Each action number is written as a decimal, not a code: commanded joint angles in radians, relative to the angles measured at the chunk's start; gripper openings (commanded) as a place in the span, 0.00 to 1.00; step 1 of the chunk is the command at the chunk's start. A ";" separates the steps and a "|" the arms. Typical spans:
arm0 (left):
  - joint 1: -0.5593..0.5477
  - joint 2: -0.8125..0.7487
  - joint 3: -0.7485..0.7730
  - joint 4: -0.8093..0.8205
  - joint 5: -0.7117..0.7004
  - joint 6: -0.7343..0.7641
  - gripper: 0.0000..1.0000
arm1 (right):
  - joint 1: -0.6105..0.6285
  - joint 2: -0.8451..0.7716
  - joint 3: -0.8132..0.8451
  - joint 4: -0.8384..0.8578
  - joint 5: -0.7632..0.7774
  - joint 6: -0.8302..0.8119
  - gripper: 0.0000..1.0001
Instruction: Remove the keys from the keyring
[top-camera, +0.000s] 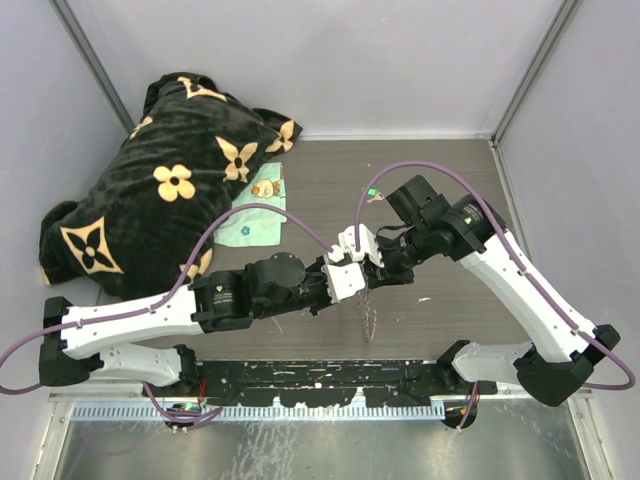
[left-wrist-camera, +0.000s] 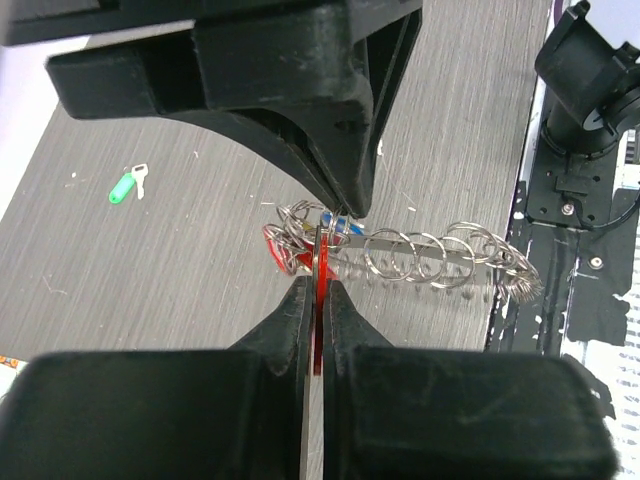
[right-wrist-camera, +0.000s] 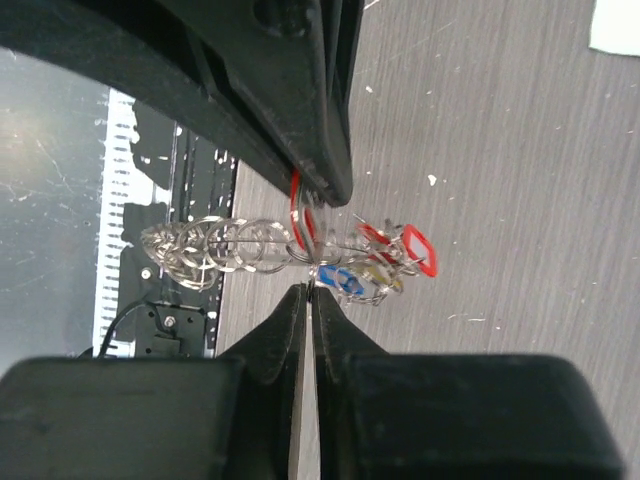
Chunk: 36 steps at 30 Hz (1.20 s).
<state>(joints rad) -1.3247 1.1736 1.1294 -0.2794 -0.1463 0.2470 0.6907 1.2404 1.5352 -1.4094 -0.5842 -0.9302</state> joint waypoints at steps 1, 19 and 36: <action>-0.004 -0.050 -0.010 0.140 0.001 -0.011 0.00 | -0.045 -0.030 -0.089 0.049 -0.070 -0.014 0.16; -0.004 -0.135 -0.036 0.140 0.036 -0.046 0.00 | -0.320 -0.287 -0.458 0.475 -0.687 0.005 0.42; -0.004 -0.116 -0.022 0.156 0.060 -0.066 0.00 | -0.379 -0.262 -0.517 0.576 -0.853 0.068 0.35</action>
<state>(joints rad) -1.3262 1.0748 1.0817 -0.2359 -0.1005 0.1940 0.3164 0.9775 1.0348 -0.8875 -1.3808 -0.8860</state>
